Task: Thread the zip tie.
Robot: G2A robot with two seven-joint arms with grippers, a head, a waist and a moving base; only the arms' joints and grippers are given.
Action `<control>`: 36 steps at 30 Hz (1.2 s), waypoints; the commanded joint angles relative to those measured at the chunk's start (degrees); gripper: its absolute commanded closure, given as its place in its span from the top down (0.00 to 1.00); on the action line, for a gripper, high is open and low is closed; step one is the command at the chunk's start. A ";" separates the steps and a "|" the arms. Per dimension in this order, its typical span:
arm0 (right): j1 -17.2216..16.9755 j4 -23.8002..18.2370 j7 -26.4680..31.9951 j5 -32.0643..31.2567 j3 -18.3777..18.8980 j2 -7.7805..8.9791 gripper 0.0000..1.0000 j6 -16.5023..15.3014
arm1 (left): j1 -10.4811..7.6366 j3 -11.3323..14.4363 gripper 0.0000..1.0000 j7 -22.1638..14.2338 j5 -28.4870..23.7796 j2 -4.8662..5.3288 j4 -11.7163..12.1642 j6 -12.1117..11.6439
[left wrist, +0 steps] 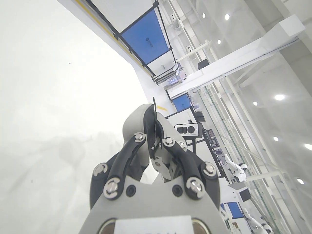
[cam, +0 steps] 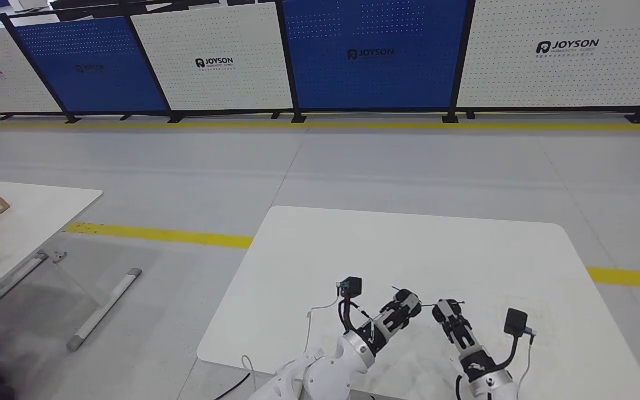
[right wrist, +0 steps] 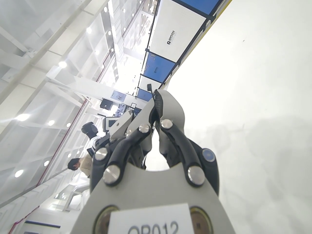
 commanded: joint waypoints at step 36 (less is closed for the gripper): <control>-0.69 -0.59 -2.20 -4.21 0.57 -1.45 0.00 2.19 | -0.28 1.09 0.13 0.33 6.04 -0.87 -0.07 7.15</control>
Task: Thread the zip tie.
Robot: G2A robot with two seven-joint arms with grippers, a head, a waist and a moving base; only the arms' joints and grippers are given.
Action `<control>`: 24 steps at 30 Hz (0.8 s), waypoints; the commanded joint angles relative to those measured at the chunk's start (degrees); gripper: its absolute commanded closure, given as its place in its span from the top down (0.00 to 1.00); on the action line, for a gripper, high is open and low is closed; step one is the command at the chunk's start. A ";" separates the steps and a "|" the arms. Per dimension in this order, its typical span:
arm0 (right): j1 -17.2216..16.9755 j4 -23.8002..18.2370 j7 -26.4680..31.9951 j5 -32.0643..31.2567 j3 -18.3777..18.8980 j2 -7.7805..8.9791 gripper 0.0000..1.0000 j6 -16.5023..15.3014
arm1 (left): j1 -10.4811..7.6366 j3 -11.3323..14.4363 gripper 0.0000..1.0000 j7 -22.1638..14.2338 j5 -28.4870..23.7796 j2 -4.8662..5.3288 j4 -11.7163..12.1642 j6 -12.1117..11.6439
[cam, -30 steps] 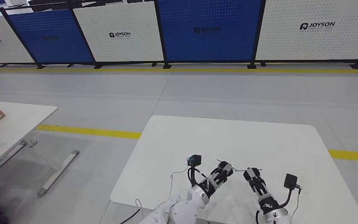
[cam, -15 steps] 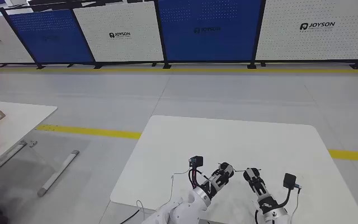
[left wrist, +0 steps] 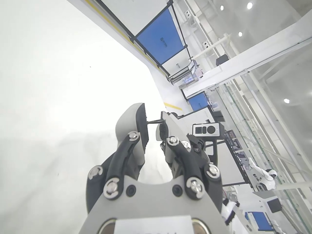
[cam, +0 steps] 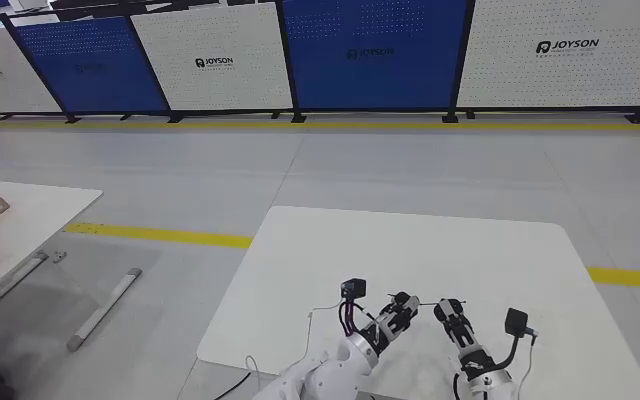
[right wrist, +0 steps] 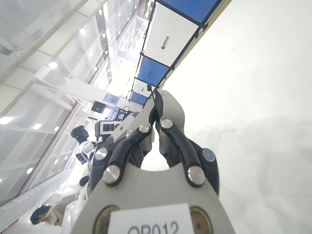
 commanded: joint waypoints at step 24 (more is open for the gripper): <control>-0.13 0.20 0.69 -1.35 0.34 -0.84 0.00 -0.08 | 0.02 0.04 0.00 -0.59 0.81 -0.42 0.55 -0.89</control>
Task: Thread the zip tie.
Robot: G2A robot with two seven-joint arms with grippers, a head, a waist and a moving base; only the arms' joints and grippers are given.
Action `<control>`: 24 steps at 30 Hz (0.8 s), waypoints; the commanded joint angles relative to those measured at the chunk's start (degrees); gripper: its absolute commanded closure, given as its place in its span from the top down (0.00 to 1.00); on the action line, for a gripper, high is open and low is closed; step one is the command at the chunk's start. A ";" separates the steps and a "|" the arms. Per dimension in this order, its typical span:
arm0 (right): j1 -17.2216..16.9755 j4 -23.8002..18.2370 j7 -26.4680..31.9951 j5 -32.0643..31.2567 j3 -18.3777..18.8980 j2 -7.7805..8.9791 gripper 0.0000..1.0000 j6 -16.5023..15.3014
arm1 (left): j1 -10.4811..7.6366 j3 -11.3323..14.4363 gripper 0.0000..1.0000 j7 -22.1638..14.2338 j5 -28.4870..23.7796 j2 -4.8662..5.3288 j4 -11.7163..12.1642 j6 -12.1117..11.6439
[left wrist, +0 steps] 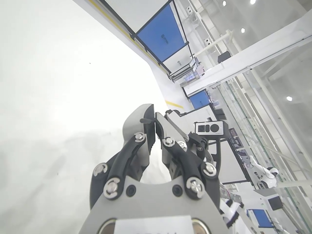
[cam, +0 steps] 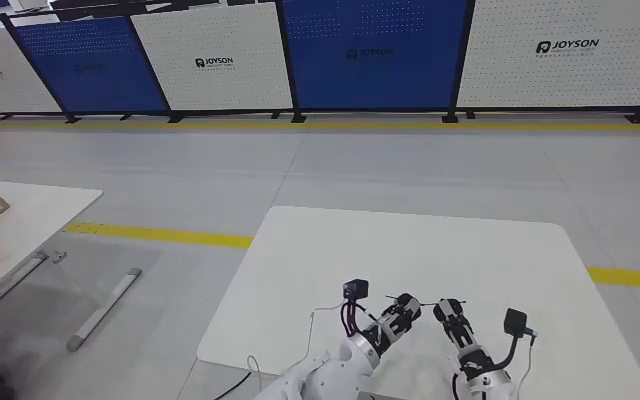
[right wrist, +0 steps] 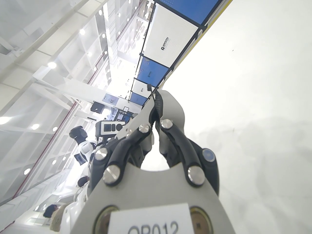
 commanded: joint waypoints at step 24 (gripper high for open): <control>0.45 0.66 2.31 -0.20 0.47 -0.58 0.40 -0.65 | 0.60 -0.77 0.00 0.52 0.04 -0.21 -0.30 0.90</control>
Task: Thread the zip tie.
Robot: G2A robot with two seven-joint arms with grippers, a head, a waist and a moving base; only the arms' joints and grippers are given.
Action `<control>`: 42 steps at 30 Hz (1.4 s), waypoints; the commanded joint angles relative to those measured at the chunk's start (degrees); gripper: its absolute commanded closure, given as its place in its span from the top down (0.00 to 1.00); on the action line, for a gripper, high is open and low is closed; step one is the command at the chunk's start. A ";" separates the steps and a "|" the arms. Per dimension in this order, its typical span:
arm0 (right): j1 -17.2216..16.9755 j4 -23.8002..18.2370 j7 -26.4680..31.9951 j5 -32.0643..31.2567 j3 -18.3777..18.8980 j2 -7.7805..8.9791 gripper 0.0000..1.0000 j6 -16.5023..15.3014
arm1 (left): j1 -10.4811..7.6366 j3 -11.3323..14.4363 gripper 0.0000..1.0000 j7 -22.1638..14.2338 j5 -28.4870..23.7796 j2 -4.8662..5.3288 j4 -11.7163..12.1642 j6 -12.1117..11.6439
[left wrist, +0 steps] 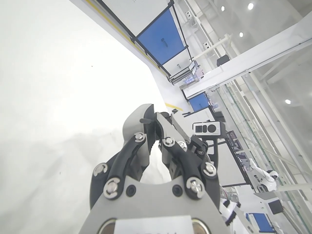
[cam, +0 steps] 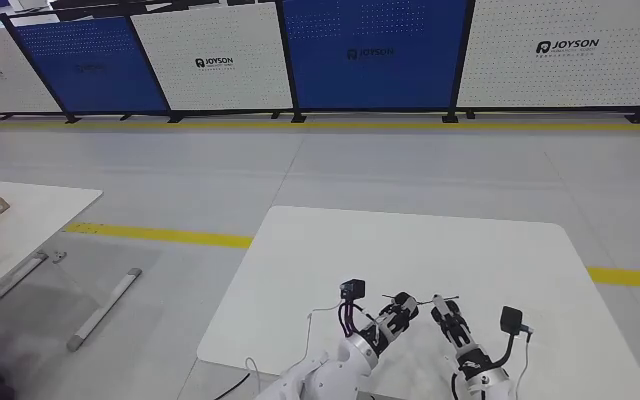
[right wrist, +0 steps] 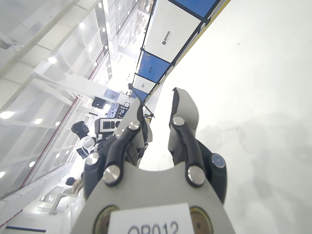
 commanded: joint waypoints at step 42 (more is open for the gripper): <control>-1.14 0.39 -0.61 -1.95 1.54 -0.81 0.45 -2.88 | -0.43 0.40 0.00 0.87 0.51 -1.02 0.59 2.50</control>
